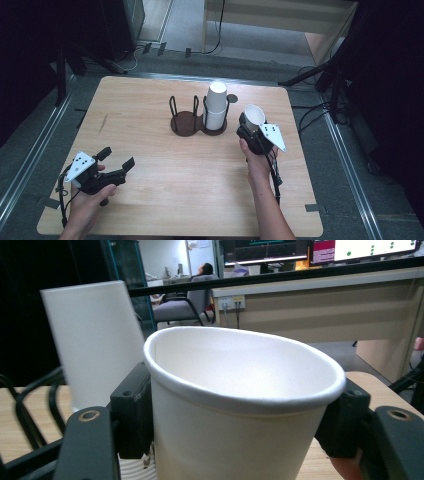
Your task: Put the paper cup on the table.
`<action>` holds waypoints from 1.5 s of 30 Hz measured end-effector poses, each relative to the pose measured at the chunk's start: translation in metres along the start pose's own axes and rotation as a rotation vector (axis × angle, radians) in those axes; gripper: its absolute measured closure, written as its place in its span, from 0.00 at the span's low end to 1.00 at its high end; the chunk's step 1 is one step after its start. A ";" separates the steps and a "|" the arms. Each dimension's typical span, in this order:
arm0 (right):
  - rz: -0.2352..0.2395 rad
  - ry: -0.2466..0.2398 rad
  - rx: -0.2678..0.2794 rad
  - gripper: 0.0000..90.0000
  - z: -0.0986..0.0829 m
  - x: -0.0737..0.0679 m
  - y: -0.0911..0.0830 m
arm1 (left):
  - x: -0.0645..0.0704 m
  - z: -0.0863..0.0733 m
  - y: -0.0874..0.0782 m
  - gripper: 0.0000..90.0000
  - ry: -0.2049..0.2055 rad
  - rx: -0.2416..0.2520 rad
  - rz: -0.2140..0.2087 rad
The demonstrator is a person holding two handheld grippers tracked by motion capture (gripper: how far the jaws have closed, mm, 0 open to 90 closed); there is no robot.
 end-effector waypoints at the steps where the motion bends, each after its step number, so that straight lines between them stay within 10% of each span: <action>1: -0.002 0.002 -0.003 0.34 -0.001 0.002 0.001 | -0.003 -0.001 -0.002 0.06 0.002 0.000 0.005; 33: -0.064 -0.028 -0.082 0.34 -0.030 0.055 0.032 | -0.070 -0.034 -0.047 0.05 -0.075 -0.088 0.108; 45: -0.062 -0.029 -0.109 0.34 -0.034 0.058 0.042 | -0.074 -0.036 -0.049 0.04 -0.115 -0.074 0.105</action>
Point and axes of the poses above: each handheld gripper's, and its own axes: y roughly forward along the jaws, z roughly out of its top, x roughly to its right, the point moved 4 cm from there along y, roughly forward along the jaws, and after that the axes turned 1 degree about z, right-handed, at the moved point
